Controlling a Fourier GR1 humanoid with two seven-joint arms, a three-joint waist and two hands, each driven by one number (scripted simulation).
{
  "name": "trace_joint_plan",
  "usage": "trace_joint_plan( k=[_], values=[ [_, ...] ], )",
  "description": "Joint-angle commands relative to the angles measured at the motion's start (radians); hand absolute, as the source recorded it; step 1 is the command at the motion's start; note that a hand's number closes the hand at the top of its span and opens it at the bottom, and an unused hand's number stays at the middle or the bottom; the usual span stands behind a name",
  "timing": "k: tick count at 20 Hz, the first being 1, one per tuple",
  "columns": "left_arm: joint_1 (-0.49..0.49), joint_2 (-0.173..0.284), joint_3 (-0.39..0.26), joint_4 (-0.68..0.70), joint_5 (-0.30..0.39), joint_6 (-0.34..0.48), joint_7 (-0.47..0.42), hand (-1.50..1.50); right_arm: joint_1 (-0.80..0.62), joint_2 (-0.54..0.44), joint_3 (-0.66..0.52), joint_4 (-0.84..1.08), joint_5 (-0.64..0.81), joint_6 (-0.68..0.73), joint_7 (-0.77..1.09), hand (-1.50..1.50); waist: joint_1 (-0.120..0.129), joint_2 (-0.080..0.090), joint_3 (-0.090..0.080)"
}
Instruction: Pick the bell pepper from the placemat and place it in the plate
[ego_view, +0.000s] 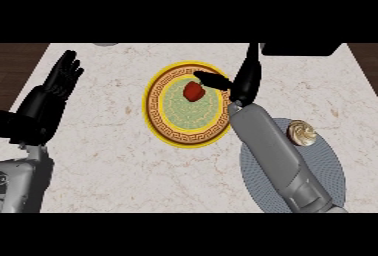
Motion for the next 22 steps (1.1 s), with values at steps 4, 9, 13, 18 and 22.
trace_joint_plan(
  k=[4,9,13,18,22],
  values=[
    [0.08,-0.026,-0.016,-0.106,-0.016,0.018,0.03,0.0,0.307,-0.084,0.027,-0.342,-0.012,0.069,-0.038,-1.5,-0.025,-0.01,-0.001],
    [0.019,0.007,0.042,-0.03,0.018,-0.009,0.022,0.0,0.539,-0.185,0.071,-0.603,0.001,0.141,-0.039,-1.5,-0.034,-0.009,-0.001],
    [0.023,0.024,0.057,-0.047,0.032,-0.035,0.045,0.0,0.665,-0.266,0.054,-0.762,0.022,0.185,0.023,-1.5,-0.026,-0.006,-0.001],
    [0.008,0.009,0.054,-0.099,0.03,-0.019,0.112,0.0,0.77,-0.283,-0.007,-0.839,-0.007,0.261,-0.034,-1.5,-0.021,-0.005,-0.001],
    [0.093,-0.003,0.045,-0.132,-0.001,-0.031,0.038,0.0,0.851,-0.289,-0.048,-0.85,0.024,0.261,-0.104,-1.5,-0.017,-0.005,-0.001]
  ],
)
